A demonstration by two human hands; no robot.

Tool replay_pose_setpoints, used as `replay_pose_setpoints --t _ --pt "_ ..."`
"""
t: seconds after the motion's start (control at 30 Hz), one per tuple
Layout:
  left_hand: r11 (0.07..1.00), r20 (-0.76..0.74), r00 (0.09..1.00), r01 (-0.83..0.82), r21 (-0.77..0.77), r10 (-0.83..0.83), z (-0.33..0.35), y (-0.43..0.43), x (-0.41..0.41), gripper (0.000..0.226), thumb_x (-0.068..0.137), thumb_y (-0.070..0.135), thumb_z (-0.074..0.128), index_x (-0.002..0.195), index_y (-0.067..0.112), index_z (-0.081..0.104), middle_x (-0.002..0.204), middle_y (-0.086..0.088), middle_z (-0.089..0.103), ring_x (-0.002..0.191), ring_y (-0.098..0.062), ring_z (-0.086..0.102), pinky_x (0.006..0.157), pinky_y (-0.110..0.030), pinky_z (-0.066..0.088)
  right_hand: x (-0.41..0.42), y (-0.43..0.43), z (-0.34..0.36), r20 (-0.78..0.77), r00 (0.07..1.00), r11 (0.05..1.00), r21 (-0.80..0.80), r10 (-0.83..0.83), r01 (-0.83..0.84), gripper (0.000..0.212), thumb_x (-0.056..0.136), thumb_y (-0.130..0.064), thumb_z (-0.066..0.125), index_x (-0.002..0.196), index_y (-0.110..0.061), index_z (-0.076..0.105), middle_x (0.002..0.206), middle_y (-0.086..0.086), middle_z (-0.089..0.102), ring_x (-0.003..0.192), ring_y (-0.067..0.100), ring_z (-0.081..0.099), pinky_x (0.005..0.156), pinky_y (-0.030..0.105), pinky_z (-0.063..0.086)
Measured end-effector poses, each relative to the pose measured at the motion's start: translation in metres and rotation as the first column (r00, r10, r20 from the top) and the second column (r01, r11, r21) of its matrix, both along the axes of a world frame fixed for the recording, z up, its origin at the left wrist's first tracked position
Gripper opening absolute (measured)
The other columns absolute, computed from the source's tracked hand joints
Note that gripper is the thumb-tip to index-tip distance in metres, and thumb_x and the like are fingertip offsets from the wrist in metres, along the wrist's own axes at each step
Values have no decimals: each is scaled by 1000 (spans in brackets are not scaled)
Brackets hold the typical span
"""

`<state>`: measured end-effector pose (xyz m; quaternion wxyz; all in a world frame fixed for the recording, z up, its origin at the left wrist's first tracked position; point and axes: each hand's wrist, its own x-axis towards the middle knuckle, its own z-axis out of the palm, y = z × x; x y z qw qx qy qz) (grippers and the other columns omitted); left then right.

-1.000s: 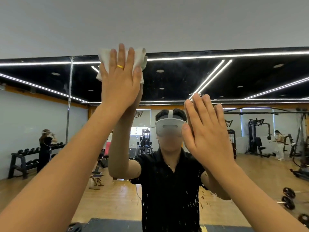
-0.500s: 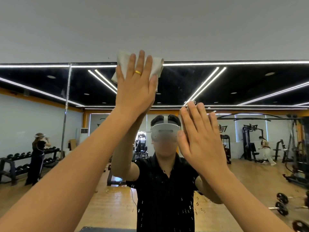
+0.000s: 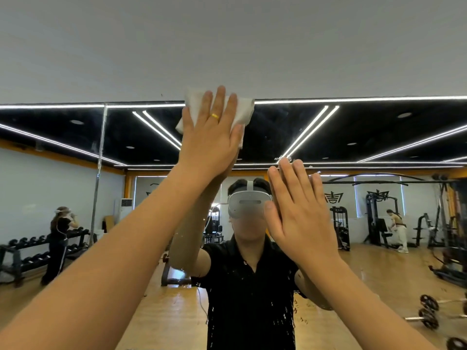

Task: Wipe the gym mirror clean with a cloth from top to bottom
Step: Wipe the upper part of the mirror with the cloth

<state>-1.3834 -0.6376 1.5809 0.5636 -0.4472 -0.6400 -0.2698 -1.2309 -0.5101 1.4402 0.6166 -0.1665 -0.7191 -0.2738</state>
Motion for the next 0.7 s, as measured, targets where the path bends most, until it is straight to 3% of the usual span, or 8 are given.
replay_pose_setpoints --t 0.1,0.33,0.57,0.7 --pt "999 -4 999 35 23 -35 -5 8 8 65 107 49 13 165 19 4 173 -6 -2 159 -27 -3 126 -61 1 1 1 1 -2 1000 1000 6 5 -5 64 104 -39 32 163 -15 24 172 8 15 160 24 7 129 52 9" --pt "996 -59 995 83 -25 -85 -121 3 -9 63 109 48 15 166 21 9 173 -2 0 159 -20 -6 125 -53 -5 1 1 0 -8 999 999 12 33 -33 63 105 -39 33 163 -15 25 172 9 16 160 23 6 129 50 5" --pt "998 -41 998 49 -29 -50 -15 15 13 63 108 48 13 165 23 5 173 -3 -3 159 -24 -5 125 -61 -1 0 1 0 -17 1000 1000 14 20 -19 64 104 -39 34 163 -15 24 172 9 15 160 24 6 129 50 5" --pt "997 -52 997 61 -45 -64 -5 20 23 65 106 49 14 165 22 4 173 -3 -5 159 -25 -6 125 -59 -3 1 0 1 -15 999 999 13 35 -34 63 104 -38 34 163 -16 25 171 9 17 160 25 7 129 49 4"
